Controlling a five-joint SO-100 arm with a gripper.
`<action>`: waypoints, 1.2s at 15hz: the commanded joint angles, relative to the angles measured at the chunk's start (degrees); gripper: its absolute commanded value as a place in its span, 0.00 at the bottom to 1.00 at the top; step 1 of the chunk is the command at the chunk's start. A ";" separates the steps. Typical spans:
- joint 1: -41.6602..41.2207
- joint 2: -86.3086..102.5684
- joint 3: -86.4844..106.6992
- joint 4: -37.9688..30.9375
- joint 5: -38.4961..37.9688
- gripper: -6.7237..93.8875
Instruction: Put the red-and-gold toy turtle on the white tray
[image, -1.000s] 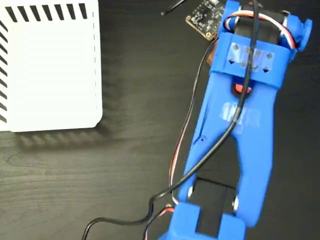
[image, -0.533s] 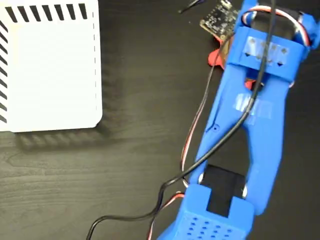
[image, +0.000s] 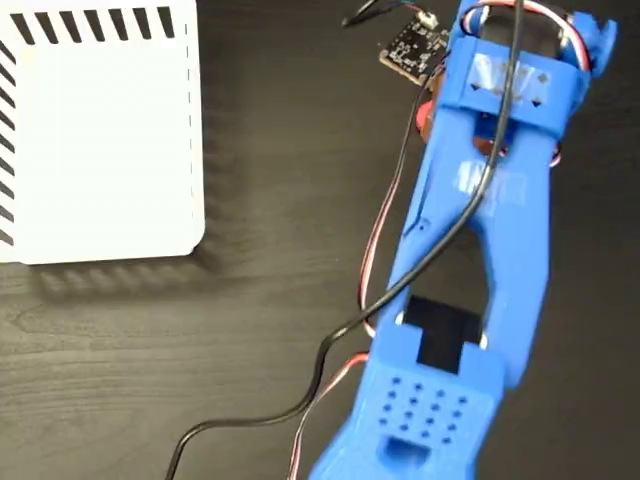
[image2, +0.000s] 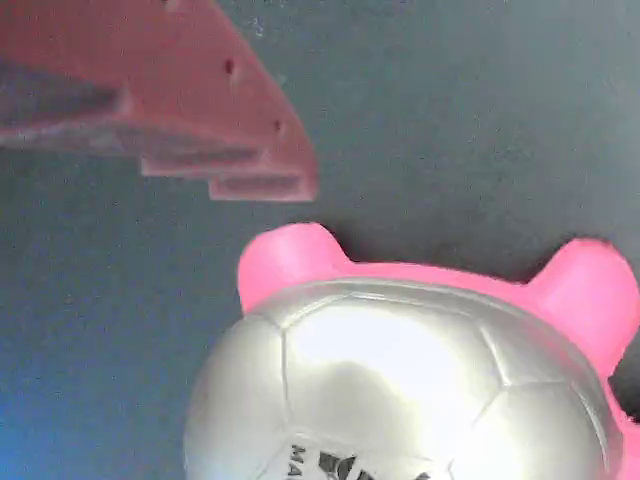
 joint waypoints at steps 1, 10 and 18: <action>0.70 0.97 -4.13 0.26 1.05 0.69; 1.32 -8.35 -11.51 0.97 2.11 0.71; 1.85 -13.27 -15.73 1.32 2.20 0.57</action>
